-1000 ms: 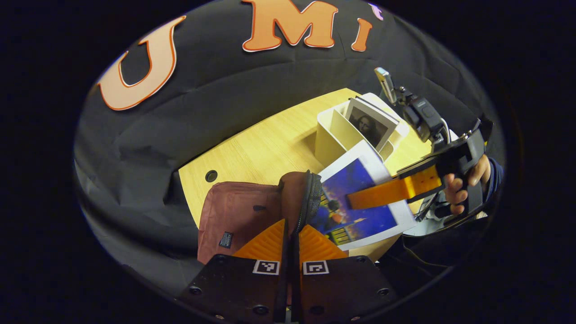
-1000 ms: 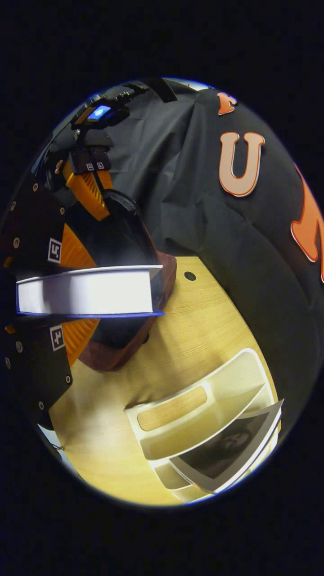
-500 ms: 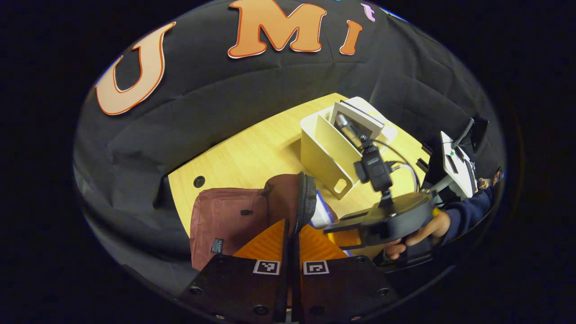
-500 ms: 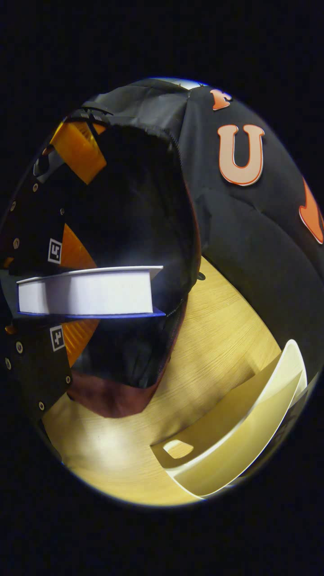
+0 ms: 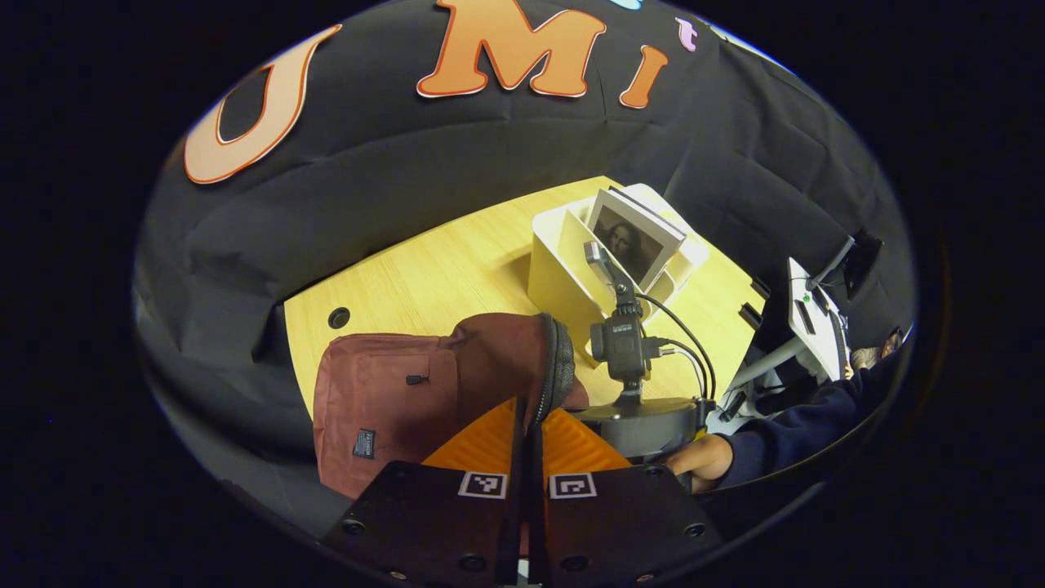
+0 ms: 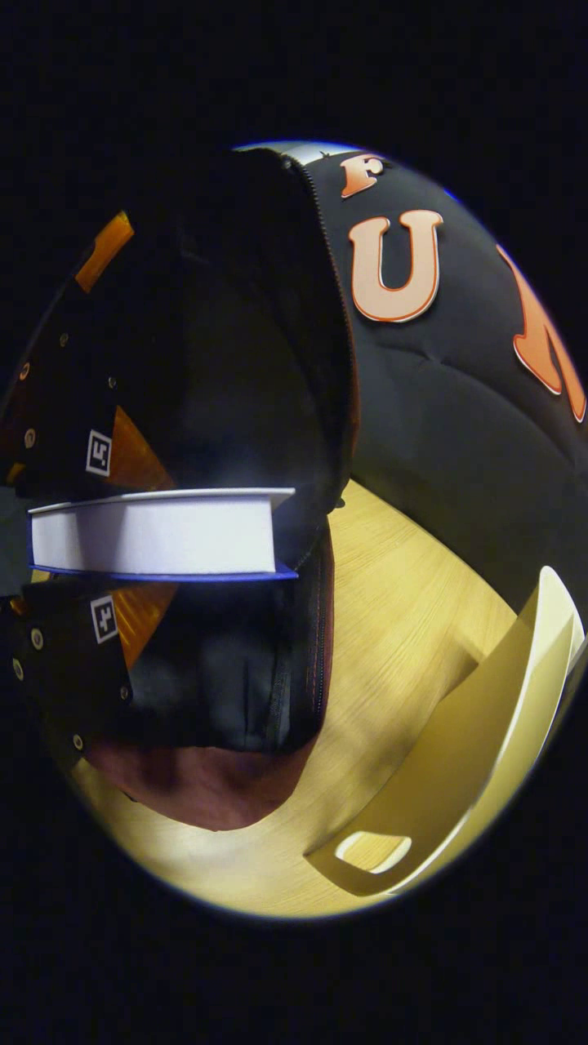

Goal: Open the schoolbag, grab two books from the bookshelf and put them into the schoolbag.

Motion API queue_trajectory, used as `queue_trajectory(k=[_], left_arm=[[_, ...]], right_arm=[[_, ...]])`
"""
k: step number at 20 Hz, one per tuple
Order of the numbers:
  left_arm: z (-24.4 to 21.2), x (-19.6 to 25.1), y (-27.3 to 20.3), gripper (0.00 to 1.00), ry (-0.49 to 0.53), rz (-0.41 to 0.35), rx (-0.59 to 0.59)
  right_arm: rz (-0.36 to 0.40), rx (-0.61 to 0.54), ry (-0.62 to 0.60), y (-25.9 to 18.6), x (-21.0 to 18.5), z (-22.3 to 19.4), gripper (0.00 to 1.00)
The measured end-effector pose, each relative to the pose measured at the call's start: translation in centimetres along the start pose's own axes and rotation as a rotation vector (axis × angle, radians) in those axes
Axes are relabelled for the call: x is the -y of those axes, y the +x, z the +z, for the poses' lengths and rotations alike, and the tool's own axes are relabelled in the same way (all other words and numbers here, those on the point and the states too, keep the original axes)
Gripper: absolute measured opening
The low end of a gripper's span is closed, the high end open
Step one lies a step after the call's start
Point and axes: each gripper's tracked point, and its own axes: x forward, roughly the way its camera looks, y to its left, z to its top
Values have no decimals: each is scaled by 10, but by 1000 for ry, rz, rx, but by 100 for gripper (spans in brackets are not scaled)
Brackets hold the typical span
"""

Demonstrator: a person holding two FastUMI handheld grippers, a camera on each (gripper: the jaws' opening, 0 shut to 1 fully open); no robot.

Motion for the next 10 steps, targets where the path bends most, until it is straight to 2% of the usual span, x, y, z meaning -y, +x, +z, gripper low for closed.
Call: queue_trajectory(k=[2,3,5,6,8,10], left_arm=[[-1,-5,2,5,-34,0,-2],[-2,-10,2,5,-49,4,-1],[-3,-15,0,5,-75,9,10],[-2,-16,1,5,-86,10,15],[3,-16,1,5,-108,13,28],[2,-17,4,5,-124,11,36]], right_arm=[[-62,-39,-33,-1,7,-5,44],[-87,-38,-56,-2,12,-5,32],[-125,-50,-118,-14,21,-1,54],[-154,-66,-161,-23,27,1,71],[-207,-85,-248,-42,41,6,97],[-238,-86,-321,-62,48,19,97]])
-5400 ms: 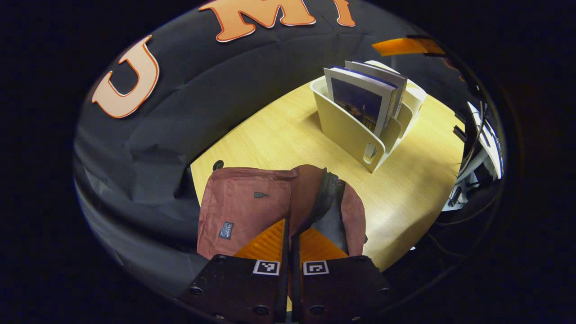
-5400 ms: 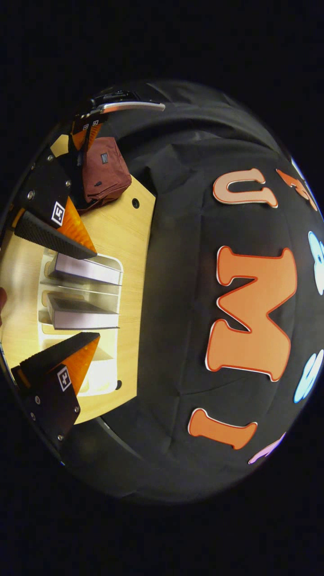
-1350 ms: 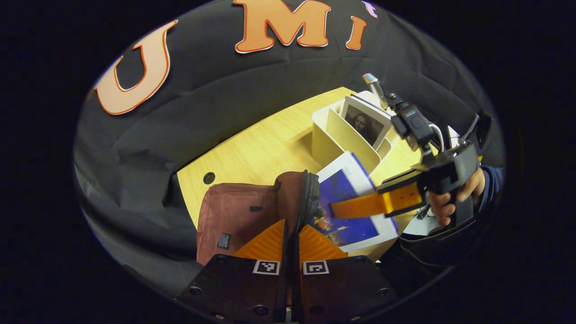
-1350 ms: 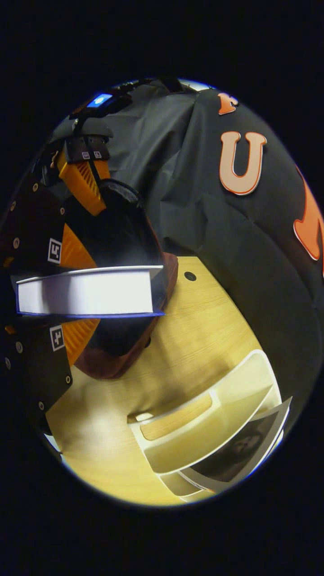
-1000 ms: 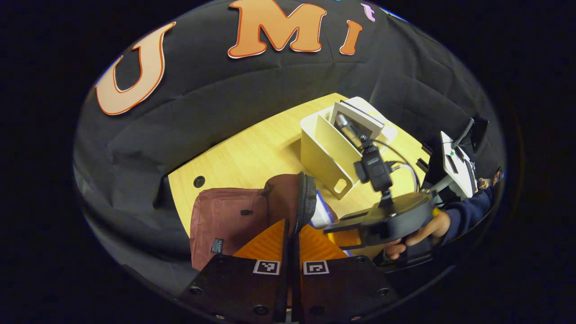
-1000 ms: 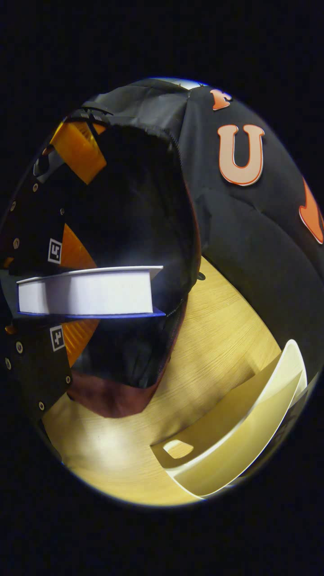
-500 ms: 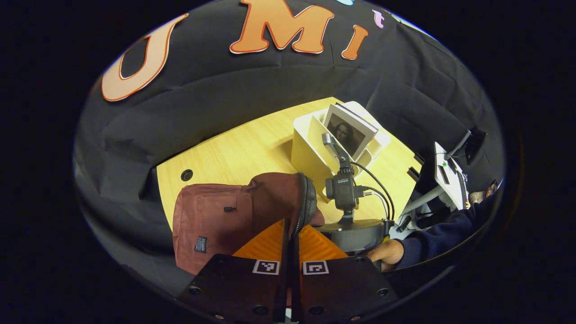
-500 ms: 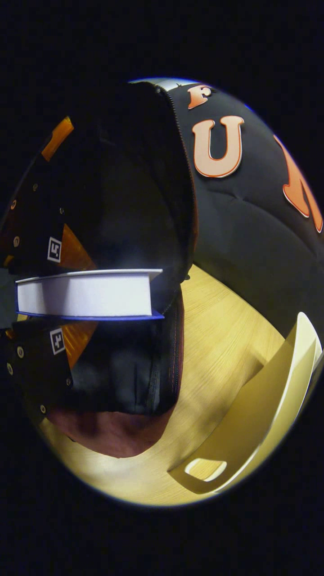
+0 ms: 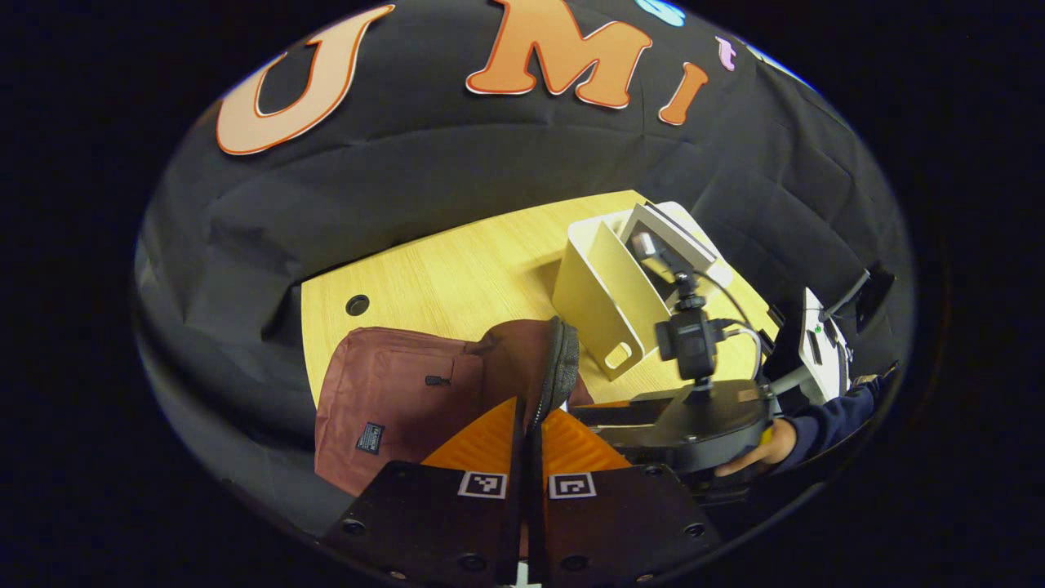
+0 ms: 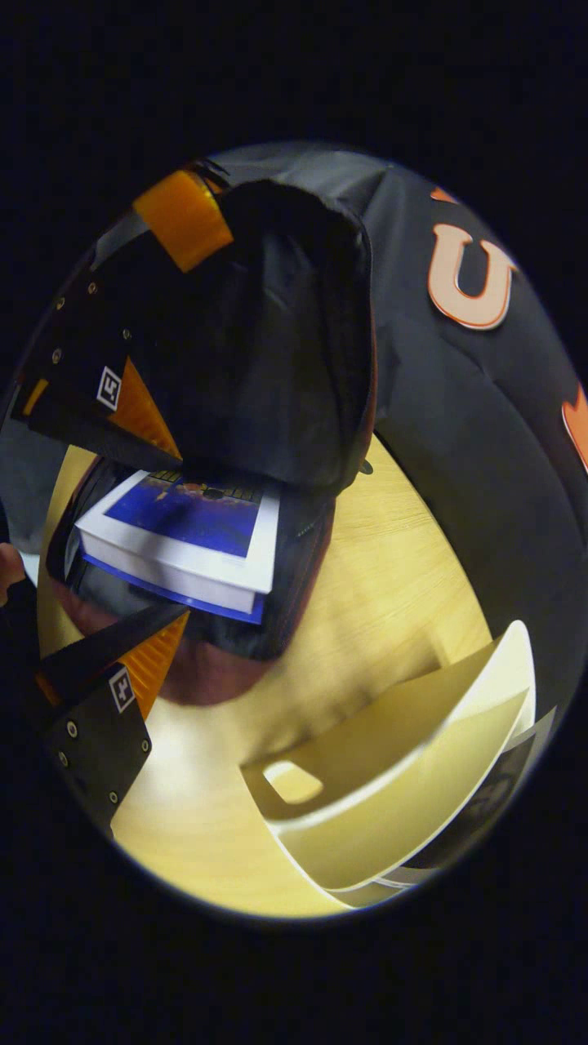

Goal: Open the schoolbag, grab two books from the bookshelf and put them into the schoolbag.

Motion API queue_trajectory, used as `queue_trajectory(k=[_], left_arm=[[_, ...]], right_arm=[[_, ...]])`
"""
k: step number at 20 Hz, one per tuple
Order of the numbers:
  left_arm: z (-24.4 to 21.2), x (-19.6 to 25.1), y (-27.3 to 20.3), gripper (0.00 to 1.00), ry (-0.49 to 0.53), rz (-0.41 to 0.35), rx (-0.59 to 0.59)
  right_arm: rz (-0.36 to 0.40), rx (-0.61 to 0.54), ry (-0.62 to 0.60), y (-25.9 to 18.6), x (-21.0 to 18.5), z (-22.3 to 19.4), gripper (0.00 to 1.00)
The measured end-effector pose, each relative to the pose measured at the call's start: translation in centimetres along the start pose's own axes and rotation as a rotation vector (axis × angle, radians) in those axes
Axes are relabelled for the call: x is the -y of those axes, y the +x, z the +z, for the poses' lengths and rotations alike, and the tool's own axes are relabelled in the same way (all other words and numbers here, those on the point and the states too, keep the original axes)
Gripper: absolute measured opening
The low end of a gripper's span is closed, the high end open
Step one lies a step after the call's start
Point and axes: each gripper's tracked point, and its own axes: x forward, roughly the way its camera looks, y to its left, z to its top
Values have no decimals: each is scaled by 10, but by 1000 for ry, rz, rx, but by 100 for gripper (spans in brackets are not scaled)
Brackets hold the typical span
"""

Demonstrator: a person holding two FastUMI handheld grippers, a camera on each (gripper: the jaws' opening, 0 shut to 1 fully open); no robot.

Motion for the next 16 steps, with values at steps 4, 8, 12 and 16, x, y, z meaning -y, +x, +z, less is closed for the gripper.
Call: queue_trajectory(k=[4,8,12,16], left_arm=[[-1,5,7,5,-1,-1,-3],[-2,8,16,5,-7,5,-5],[-3,9,20,5,-20,15,-4],[-7,10,22,5,-35,30,-5]], right_arm=[[-70,10,-109,-41,34,22,97],[-136,37,-215,-96,53,57,97],[-205,65,-315,-141,68,94,98],[-241,47,-361,-178,84,128,98]])
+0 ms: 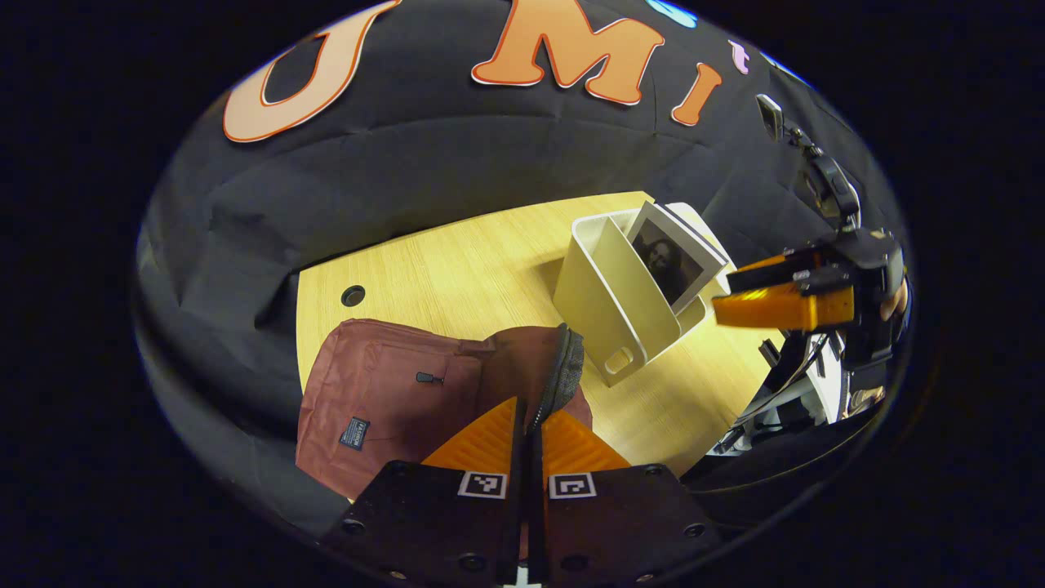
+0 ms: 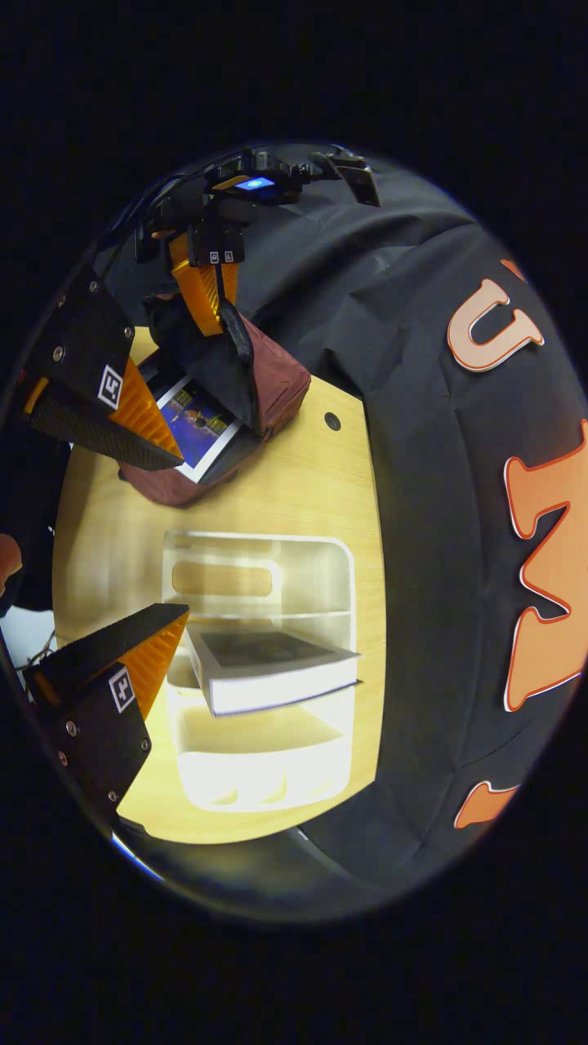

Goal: Open the schoolbag, grab two books from the bookshelf and put them into the schoolbag.

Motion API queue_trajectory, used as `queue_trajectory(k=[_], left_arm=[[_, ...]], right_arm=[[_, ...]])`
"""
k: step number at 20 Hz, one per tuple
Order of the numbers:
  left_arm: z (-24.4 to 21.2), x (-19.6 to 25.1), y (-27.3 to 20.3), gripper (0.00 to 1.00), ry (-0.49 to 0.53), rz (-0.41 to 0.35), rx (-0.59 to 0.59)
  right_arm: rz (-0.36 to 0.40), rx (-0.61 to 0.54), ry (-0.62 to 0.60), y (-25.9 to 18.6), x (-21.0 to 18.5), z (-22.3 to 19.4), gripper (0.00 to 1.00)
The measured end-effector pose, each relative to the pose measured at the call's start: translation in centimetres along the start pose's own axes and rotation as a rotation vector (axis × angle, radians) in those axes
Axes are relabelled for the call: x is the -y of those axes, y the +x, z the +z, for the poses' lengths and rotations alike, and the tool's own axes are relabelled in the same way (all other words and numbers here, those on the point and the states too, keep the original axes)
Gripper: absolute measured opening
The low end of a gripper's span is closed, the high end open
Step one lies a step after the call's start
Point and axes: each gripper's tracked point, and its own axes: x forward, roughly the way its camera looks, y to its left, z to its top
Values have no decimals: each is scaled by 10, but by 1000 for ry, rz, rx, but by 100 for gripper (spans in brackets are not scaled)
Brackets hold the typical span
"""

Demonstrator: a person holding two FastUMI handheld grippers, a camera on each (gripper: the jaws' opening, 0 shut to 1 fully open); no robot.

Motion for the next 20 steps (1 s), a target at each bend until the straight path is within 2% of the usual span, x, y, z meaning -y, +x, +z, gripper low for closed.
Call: queue_trajectory(k=[4,8,14,20], left_arm=[[0,1,3,5,-22,20,-2],[-2,1,4,5,-54,42,-7],[-7,3,7,5,-107,82,-31],[-11,7,8,5,-118,97,-37]], right_arm=[[-92,24,-60,-18,51,45,98],[-107,-4,-74,-21,72,68,98],[-146,-116,-98,40,102,69,98],[-178,-249,-101,90,111,57,98]])
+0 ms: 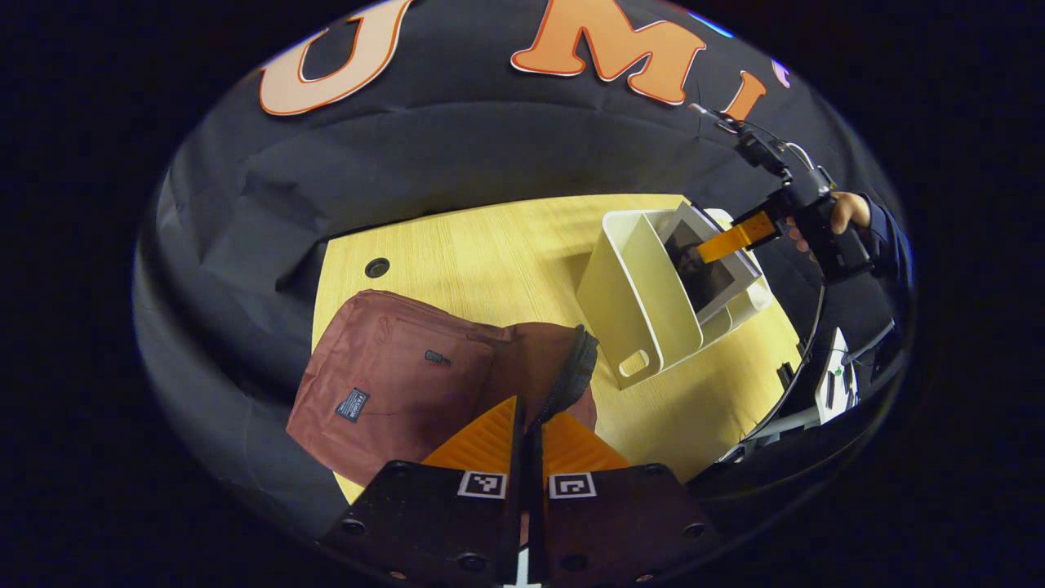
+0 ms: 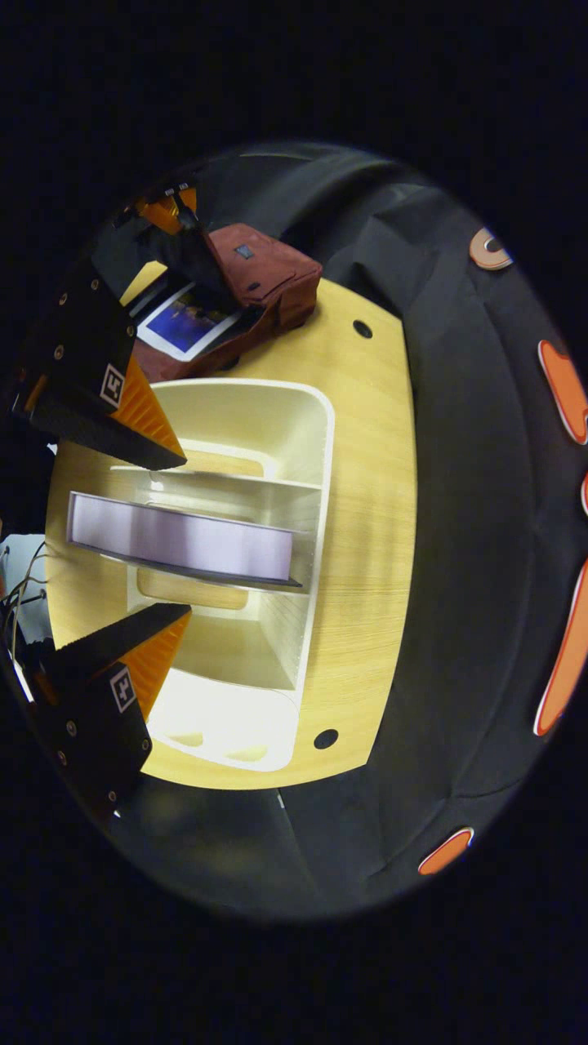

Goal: Open the schoolbag, grab two books from the bookshelf and put them into the schoolbag.

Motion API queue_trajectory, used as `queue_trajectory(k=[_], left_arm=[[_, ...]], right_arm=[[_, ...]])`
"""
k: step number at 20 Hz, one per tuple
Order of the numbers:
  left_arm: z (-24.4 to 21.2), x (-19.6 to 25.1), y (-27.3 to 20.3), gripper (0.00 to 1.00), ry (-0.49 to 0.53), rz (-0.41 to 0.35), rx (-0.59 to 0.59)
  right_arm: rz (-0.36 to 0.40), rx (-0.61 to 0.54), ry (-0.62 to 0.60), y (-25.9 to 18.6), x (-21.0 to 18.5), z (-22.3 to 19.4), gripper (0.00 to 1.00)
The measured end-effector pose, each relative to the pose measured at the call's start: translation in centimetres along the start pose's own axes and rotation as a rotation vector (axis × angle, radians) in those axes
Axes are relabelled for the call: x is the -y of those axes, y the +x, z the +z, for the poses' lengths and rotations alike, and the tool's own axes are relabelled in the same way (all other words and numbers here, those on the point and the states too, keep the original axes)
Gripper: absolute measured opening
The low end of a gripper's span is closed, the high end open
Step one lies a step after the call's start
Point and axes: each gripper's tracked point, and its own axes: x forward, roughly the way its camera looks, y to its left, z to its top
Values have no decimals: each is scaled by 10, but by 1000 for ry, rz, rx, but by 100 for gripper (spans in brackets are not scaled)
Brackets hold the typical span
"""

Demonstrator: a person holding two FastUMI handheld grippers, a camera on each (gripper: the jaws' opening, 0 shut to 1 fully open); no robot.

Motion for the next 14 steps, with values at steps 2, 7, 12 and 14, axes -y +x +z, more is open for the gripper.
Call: queue_trajectory(k=[2,7,12,14], left_arm=[[-3,0,2,5,8,-15,-9],[-3,-3,6,5,52,-44,-17],[-6,-4,6,5,75,-81,-11],[-6,-4,7,5,82,-91,-8]], right_arm=[[-8,-26,18,9,-7,3,89],[-46,-104,87,28,-5,2,58],[-75,-133,147,15,-2,-3,39],[-68,-108,145,-4,-6,-3,38]])
